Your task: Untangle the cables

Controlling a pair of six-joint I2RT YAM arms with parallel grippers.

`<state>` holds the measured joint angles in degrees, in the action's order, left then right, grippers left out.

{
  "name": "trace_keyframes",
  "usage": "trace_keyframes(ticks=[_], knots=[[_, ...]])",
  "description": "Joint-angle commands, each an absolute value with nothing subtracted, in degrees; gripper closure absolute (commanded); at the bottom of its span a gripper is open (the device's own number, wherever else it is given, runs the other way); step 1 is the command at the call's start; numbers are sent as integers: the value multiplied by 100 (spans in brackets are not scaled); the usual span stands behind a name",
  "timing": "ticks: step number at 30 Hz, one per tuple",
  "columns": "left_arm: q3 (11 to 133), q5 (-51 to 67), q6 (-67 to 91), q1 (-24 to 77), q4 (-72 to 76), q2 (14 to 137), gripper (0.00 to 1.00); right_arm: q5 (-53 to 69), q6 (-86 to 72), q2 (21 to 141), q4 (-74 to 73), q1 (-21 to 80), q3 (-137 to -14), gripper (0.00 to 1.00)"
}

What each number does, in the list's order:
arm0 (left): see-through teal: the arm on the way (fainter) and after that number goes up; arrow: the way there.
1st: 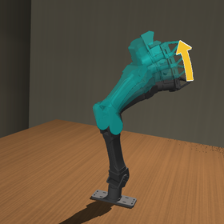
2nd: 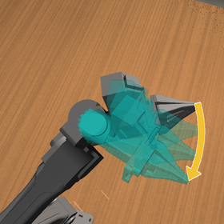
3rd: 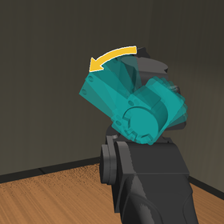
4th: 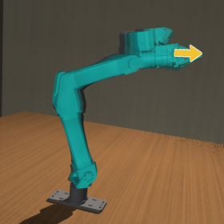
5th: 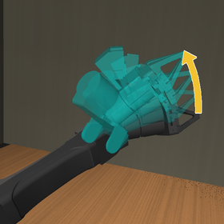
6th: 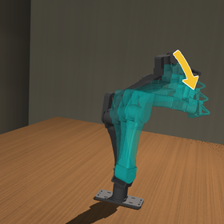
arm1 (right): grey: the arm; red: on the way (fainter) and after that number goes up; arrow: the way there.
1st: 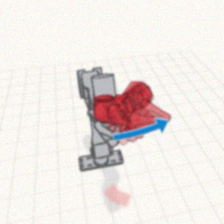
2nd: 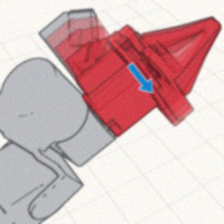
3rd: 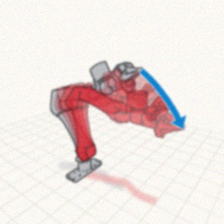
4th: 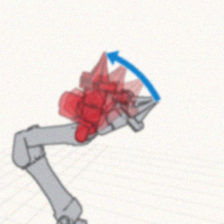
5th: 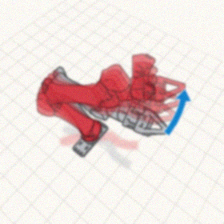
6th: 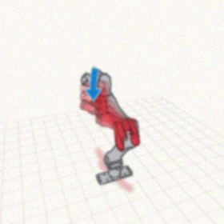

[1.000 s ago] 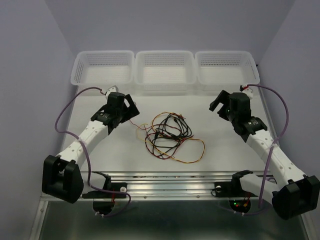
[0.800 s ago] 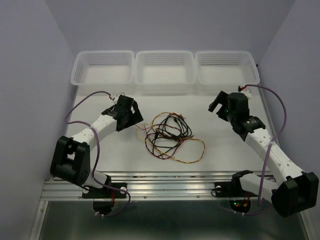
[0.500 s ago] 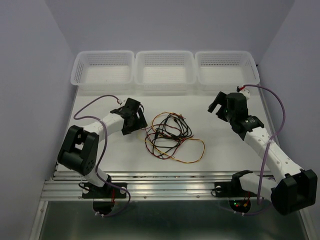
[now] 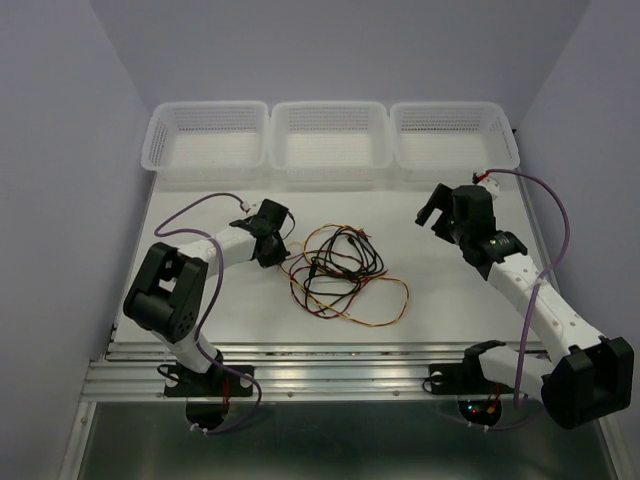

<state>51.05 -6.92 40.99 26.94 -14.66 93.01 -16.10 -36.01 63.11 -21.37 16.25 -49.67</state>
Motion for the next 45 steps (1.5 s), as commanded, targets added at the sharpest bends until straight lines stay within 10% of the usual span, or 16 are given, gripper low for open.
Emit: trace_keyframes(ticks=[1, 17, 33, 45], knots=[[5115, -984, 4043, 2716, -1696, 9378, 100, -1705, -3516, 6293, -1881, 1661, -4887, 0], [7777, -1504, 2945, 2751, -1855, 7524, 100, 347, -2664, 5775, -1108, 1661, -4729, 0], [10905, 1862, 1478, 3497, -1019, 7689, 100, 4051, -2820, 5748, 1431, 1661, -5414, 0], [8800, 905, 1599, 4227, -344, 7699, 100, 3930, -4233, 5757, 2968, 1661, -5459, 0]])
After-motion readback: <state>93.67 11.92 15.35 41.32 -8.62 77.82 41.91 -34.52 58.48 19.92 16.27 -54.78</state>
